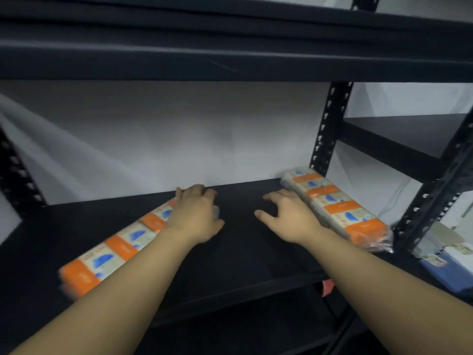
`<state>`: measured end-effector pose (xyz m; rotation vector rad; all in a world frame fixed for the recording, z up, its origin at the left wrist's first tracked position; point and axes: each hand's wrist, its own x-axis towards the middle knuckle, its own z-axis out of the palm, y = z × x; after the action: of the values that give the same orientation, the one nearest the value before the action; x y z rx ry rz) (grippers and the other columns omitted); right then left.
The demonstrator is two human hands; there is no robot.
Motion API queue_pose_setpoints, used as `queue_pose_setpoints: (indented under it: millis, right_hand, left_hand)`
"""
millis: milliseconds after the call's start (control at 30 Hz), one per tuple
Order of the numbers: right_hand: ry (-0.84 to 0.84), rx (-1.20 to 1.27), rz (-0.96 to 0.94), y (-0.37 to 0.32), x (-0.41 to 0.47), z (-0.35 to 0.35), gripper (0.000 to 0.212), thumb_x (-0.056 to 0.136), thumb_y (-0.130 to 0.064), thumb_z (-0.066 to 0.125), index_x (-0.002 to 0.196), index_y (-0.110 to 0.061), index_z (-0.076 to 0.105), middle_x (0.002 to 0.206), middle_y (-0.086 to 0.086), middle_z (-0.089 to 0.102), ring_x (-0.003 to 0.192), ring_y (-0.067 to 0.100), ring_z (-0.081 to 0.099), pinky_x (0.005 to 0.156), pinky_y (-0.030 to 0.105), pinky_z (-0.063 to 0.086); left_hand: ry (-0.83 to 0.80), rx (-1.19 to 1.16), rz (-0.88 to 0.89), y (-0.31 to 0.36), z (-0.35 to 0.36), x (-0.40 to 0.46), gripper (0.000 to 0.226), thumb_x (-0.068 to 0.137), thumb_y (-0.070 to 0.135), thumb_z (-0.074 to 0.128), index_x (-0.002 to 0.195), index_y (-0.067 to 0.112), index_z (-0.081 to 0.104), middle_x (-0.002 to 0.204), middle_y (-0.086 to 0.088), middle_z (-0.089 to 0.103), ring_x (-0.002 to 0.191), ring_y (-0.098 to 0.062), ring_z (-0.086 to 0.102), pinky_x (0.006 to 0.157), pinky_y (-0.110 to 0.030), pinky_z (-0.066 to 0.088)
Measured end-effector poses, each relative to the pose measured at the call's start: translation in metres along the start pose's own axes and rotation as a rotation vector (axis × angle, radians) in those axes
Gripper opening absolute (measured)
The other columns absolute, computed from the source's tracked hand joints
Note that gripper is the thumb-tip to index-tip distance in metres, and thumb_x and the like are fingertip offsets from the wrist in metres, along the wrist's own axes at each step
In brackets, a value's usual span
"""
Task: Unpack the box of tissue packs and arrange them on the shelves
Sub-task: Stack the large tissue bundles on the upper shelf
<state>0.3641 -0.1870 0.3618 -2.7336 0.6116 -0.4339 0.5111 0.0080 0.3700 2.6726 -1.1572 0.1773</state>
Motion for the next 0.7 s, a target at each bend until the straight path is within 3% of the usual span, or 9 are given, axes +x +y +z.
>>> queue_pose_setpoints:
  millis: [167,367,533,700]
  right_hand:
    - [-0.075,0.040,-0.027,-0.055,0.011,0.026,0.061,0.097,-0.063,0.053,0.145,-0.025,0.055,0.146,0.001,0.053,0.140,0.026,0.042,0.112,0.048,0.041]
    - [-0.137,0.188,-0.061,-0.107,0.027,0.048,0.059,0.101,-0.060,0.048,0.152,-0.030,0.049,0.156,0.003,0.046,0.145,0.026,0.037,0.117,0.045,0.034]
    - [-0.243,0.214,-0.199,-0.143,0.029,0.061,0.061,0.099,-0.065,0.050,0.155,-0.043,0.041,0.168,-0.006,0.028,0.155,0.023,0.022,0.125,0.047,0.021]
    - [-0.277,0.162,-0.243,-0.143,0.018,0.068,0.076,0.085,-0.075,0.064,0.153,-0.048,0.042,0.159,-0.007,0.036,0.146,0.022,0.030,0.121,0.050,0.030]
  left_hand:
    - [-0.133,0.103,-0.152,-0.063,-0.021,-0.048,0.097,0.068,0.082,0.054,0.151,0.036,0.035,0.146,-0.008,0.042,0.136,-0.032,0.041,0.119,-0.058,0.024]
    - [-0.182,0.021,-0.246,-0.108,-0.041,-0.098,0.114,0.053,0.098,0.055,0.144,0.032,0.036,0.132,-0.001,0.044,0.123,-0.026,0.048,0.103,-0.048,0.045]
    - [-0.246,-0.013,-0.169,-0.135,-0.052,-0.119,0.114,0.054,0.084,0.072,0.152,0.046,0.027,0.134,0.004,0.035,0.127,-0.021,0.038,0.108,-0.047,0.039]
    - [-0.089,-0.025,-0.137,-0.168,-0.056,-0.121,0.100,0.061,0.070,0.080,0.148,0.043,0.040,0.131,0.005,0.039,0.123,-0.019,0.040,0.106,-0.045,0.041]
